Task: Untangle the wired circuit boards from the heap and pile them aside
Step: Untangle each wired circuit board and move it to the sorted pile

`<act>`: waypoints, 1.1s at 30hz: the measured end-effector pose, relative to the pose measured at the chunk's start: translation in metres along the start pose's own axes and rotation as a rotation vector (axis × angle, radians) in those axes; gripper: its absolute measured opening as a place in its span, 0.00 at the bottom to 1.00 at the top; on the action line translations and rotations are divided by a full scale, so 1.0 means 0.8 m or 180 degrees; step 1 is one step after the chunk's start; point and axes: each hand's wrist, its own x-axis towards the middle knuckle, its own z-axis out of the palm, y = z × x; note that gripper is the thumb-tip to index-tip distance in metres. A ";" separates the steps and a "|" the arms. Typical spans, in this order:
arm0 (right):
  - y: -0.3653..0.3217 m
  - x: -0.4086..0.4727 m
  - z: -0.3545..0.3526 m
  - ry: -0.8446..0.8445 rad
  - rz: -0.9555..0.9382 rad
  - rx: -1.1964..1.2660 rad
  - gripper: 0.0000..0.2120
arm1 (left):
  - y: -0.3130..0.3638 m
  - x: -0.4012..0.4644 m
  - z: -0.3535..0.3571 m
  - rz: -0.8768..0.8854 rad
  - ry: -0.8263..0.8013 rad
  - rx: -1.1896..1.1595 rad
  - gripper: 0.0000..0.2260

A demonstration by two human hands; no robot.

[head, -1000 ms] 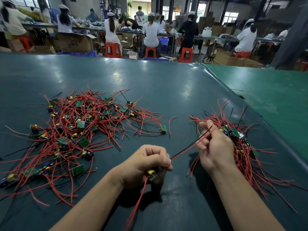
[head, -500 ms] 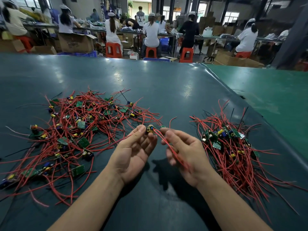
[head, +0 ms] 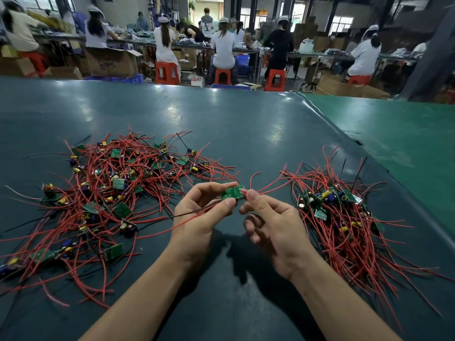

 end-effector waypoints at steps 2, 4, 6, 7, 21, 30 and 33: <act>0.001 0.000 0.000 0.0141 -0.0022 -0.0063 0.09 | -0.002 -0.006 0.002 0.0301 -0.0183 0.0567 0.11; 0.001 0.001 -0.002 0.0354 -0.0059 -0.0103 0.11 | -0.005 -0.011 0.006 0.0528 -0.0231 0.0979 0.12; 0.000 0.003 -0.004 0.0483 -0.0170 -0.0180 0.14 | -0.007 -0.014 0.010 0.0598 -0.0179 0.1007 0.12; -0.001 0.004 -0.004 0.0522 -0.0243 -0.0229 0.15 | -0.008 -0.014 0.012 0.0601 -0.0162 0.0968 0.12; -0.011 0.002 -0.017 0.0244 0.0432 -0.0339 0.21 | 0.004 0.002 -0.013 0.0473 0.0141 0.0371 0.12; -0.010 0.006 -0.018 0.0381 0.0147 -0.0351 0.09 | -0.001 -0.010 0.000 0.0403 -0.0375 0.1053 0.15; -0.024 0.013 -0.032 0.0839 -0.0160 -0.0077 0.10 | 0.003 -0.010 -0.005 0.0408 -0.0275 0.0885 0.14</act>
